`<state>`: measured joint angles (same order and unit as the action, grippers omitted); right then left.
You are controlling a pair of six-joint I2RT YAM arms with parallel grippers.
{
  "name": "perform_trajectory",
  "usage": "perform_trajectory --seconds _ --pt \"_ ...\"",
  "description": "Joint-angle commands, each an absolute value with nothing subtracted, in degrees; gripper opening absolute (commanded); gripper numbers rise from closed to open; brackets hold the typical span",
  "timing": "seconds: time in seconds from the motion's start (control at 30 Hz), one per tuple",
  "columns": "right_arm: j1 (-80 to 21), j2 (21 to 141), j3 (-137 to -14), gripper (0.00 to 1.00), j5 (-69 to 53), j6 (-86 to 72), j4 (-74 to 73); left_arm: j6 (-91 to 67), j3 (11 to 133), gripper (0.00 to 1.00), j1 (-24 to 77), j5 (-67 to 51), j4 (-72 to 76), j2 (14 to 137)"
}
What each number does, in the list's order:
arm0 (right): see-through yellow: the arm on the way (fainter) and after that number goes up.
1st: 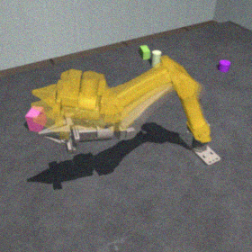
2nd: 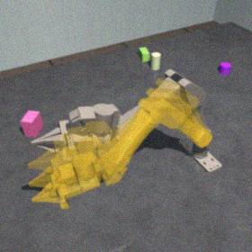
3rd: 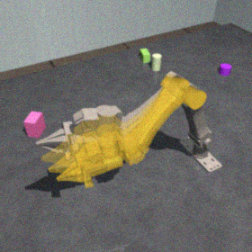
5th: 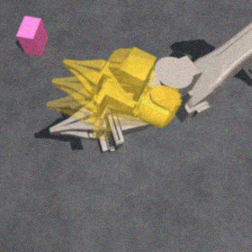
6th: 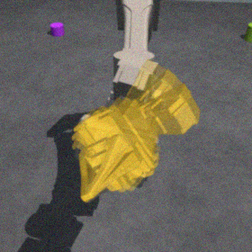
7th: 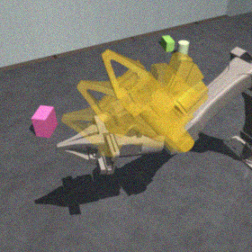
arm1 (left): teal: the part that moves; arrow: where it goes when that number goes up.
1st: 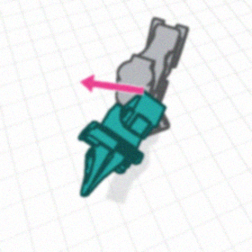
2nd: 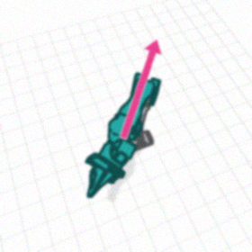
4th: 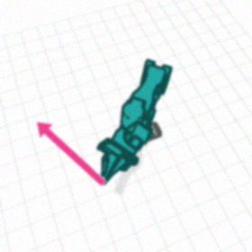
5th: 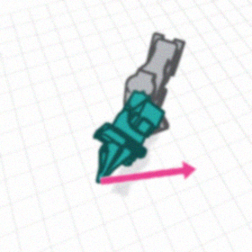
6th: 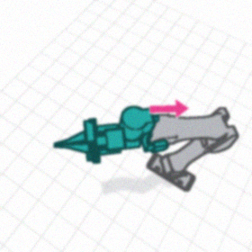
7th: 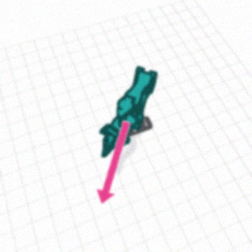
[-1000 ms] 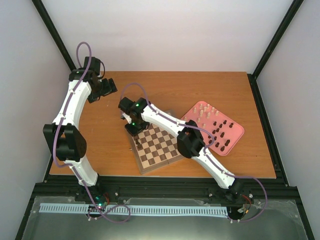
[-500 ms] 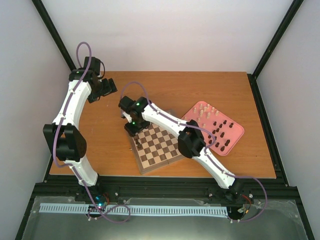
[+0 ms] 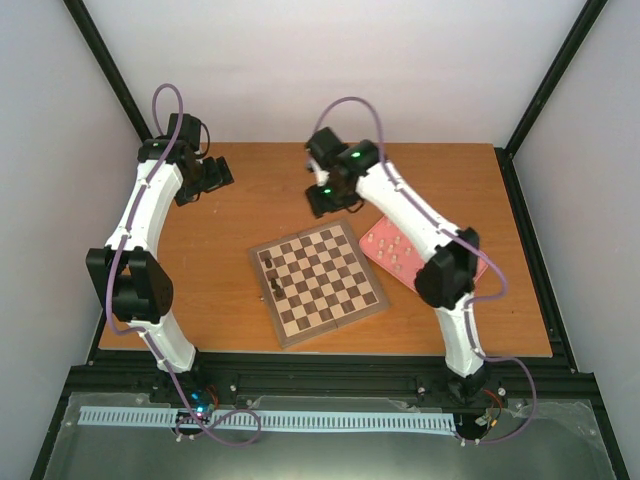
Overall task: Set up the chess pieces on the board
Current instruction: Pick up the chess piece from the storage box.
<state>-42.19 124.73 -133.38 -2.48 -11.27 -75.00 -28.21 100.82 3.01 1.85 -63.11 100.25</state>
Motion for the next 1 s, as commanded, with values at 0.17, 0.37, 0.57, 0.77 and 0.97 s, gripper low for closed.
perform_trajectory --seconds 0.17,0.37,0.57,0.77,0.97 --pt "-20.5 102.7 -98.4 0.55 10.2 -22.2 -71.2 -27.3 103.4 1.00 3.2 2.3 -64.3 100.3" --pt "-6.0 94.2 -83.9 0.54 10.5 -23.3 -68.1 -27.4 102.7 1.00 3.2 1.9 -64.2 100.8" --pt "1.2 95.5 -78.2 0.52 7.8 -23.0 -64.6 -27.4 102.4 1.00 3.2 1.7 -64.1 101.0" --pt "4.6 99.4 -77.7 0.51 7.9 -22.0 -61.7 -27.4 102.2 1.00 3.2 2.3 -64.1 101.0" --pt "7.5 104.9 -79.9 0.48 4.4 -20.0 -59.3 -27.2 102.3 1.00 3.2 3.0 -64.2 101.1"
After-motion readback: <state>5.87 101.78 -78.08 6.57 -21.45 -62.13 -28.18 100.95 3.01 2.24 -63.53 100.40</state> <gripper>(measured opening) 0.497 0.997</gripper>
